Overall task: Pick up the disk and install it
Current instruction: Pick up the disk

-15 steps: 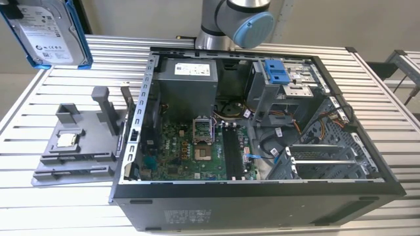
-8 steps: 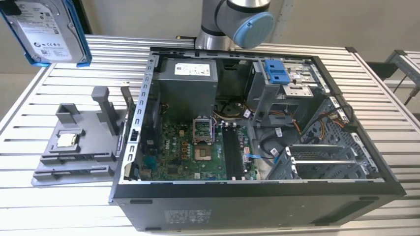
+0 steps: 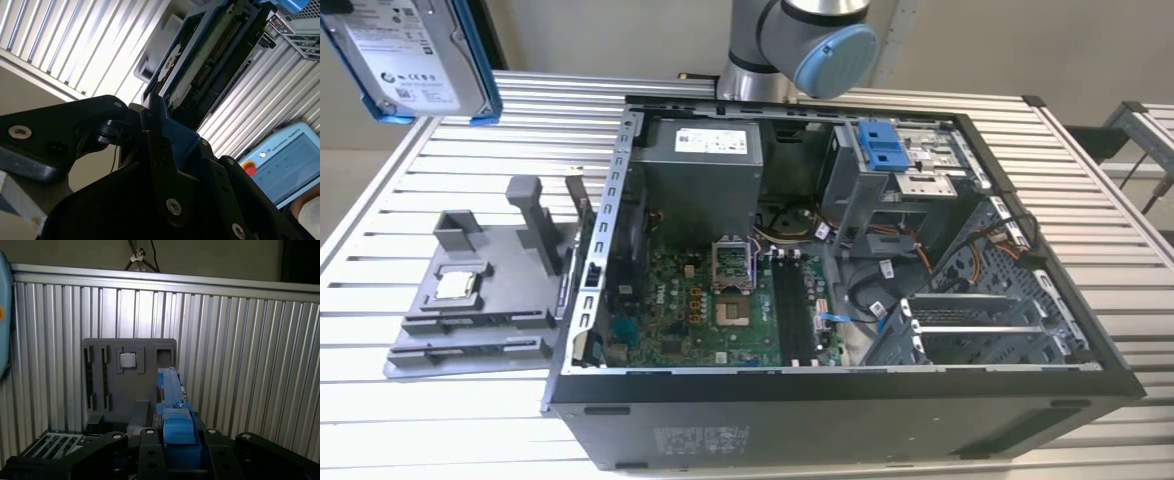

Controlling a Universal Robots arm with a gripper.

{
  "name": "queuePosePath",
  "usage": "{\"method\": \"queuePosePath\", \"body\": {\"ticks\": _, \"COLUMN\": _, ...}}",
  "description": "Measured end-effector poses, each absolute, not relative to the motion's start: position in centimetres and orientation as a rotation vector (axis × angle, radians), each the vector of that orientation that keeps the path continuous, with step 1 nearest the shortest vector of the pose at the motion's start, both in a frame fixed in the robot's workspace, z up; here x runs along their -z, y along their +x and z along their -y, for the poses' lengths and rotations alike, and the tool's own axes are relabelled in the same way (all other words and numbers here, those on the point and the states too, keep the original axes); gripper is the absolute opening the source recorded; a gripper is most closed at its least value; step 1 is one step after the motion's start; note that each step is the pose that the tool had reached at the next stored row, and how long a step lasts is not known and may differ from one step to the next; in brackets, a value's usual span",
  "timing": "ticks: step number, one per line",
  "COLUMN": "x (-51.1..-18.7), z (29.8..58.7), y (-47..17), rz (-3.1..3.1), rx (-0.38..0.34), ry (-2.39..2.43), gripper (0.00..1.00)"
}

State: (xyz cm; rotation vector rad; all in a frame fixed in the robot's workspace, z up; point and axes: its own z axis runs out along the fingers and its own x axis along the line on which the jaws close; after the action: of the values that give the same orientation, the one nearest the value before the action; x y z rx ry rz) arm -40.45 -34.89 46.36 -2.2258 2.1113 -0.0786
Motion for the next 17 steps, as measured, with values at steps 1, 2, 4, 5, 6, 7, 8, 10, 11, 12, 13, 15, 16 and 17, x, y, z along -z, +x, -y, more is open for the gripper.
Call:
{"method": "queuePosePath", "body": {"ticks": 1, "x": -46.5, "z": 34.9, "y": -40.4, "rz": -2.111, "rx": 0.079, "ry": -2.226, "gripper": 0.0}}
{"method": "queuePosePath", "body": {"ticks": 2, "x": -46.6, "z": 34.9, "y": -40.5, "rz": -2.111, "rx": 0.079, "ry": -2.226, "gripper": 0.0}}
{"method": "queuePosePath", "body": {"ticks": 4, "x": -46.8, "z": 34.9, "y": -40.4, "rz": -2.111, "rx": 0.079, "ry": -2.226, "gripper": 0.0}}
{"method": "queuePosePath", "body": {"ticks": 5, "x": -46.9, "z": 34.9, "y": -40.4, "rz": -2.111, "rx": 0.079, "ry": -2.226, "gripper": 0.0}}
{"method": "queuePosePath", "body": {"ticks": 6, "x": -47.0, "z": 34.9, "y": -40.4, "rz": -2.111, "rx": 0.079, "ry": -2.226, "gripper": 0.0}}
{"method": "queuePosePath", "body": {"ticks": 7, "x": -47.2, "z": 34.9, "y": -40.4, "rz": -2.111, "rx": 0.079, "ry": -2.226, "gripper": 0.0}}
{"method": "queuePosePath", "body": {"ticks": 8, "x": -47.4, "z": 34.9, "y": -40.4, "rz": -2.111, "rx": 0.079, "ry": -2.226, "gripper": 0.0}}
{"method": "queuePosePath", "body": {"ticks": 10, "x": -47.8, "z": 34.9, "y": -40.4, "rz": -2.111, "rx": 0.079, "ry": -2.226, "gripper": 0.0}}
{"method": "queuePosePath", "body": {"ticks": 11, "x": -48.0, "z": 34.9, "y": -40.4, "rz": -2.111, "rx": 0.079, "ry": -2.226, "gripper": 0.0}}
{"method": "queuePosePath", "body": {"ticks": 12, "x": -48.2, "z": 34.9, "y": -40.4, "rz": -2.111, "rx": 0.079, "ry": -2.226, "gripper": 0.0}}
{"method": "queuePosePath", "body": {"ticks": 13, "x": -48.4, "z": 34.9, "y": -40.4, "rz": -2.111, "rx": 0.079, "ry": -2.226, "gripper": 0.0}}
{"method": "queuePosePath", "body": {"ticks": 15, "x": -48.8, "z": 34.9, "y": -40.4, "rz": -2.111, "rx": 0.078, "ry": -2.226, "gripper": 0.0}}
{"method": "queuePosePath", "body": {"ticks": 16, "x": -49.0, "z": 34.9, "y": -40.4, "rz": -2.111, "rx": 0.078, "ry": -2.226, "gripper": 0.0}}
{"method": "queuePosePath", "body": {"ticks": 17, "x": -49.0, "z": 34.9, "y": -40.4, "rz": -2.111, "rx": 0.079, "ry": -2.226, "gripper": 0.0}}
